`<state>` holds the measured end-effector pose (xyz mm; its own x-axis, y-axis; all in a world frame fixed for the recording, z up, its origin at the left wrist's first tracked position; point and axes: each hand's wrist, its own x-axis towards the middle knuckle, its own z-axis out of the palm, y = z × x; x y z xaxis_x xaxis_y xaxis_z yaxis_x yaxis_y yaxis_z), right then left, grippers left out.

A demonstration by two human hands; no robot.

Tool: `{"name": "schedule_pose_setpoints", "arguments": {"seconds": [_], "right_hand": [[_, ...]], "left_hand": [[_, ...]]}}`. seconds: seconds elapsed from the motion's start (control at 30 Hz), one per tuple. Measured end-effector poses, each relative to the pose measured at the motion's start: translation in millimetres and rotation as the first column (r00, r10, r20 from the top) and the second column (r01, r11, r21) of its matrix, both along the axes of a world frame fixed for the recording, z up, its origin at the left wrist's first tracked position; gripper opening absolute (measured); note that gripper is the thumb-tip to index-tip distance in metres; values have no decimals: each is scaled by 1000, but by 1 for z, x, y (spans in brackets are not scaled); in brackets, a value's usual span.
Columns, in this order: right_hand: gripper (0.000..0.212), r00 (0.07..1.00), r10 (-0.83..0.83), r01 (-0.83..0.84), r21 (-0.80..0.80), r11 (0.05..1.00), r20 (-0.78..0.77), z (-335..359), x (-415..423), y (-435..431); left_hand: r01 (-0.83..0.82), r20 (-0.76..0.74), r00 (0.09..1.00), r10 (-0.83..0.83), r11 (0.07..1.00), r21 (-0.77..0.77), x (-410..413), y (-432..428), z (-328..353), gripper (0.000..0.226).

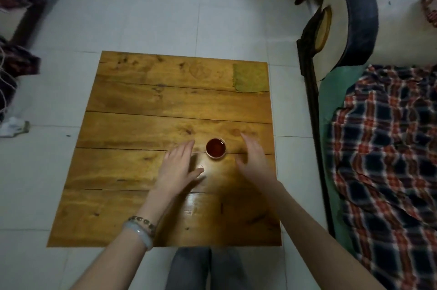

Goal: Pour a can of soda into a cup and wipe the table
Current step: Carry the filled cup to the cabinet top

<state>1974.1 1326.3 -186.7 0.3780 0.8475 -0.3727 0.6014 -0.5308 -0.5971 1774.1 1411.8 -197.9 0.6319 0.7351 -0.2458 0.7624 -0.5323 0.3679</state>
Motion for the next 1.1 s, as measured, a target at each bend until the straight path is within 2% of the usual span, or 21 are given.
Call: {"name": "schedule_pose_setpoints", "arguments": {"seconds": [0.1,0.2,0.37,0.43,0.53,0.7,0.87,1.1], "right_hand": [[74,998,0,0,-1,1000,-70,-40,10,8],[75,998,54,-54,17,998,-39,-80,21,18],[60,984,159,-152,91,984,-78,-127,23,28],[53,975,197,-179,163,970,-104,-142,21,29],[52,977,180,-156,187,970,-116,-152,20,32],[57,967,230,-198,238,951,-113,-145,26,35],[59,959,254,-214,268,939,-127,-111,33,47],[62,956,276,-250,210,945,-105,-28,30,70]], "left_hand": [[-34,49,998,37,998,-60,11,2,-40,88],[-88,133,986,104,989,-121,25,7,-77,89],[-229,257,915,311,925,-302,46,13,-120,100],[-242,279,898,340,912,-332,52,12,-131,97],[-288,332,853,402,894,-343,59,9,-140,84],[-317,378,804,460,868,-382,65,11,-139,73],[-321,411,773,483,857,-404,66,22,-108,69],[-304,487,765,422,903,-304,56,46,-29,68]]}}
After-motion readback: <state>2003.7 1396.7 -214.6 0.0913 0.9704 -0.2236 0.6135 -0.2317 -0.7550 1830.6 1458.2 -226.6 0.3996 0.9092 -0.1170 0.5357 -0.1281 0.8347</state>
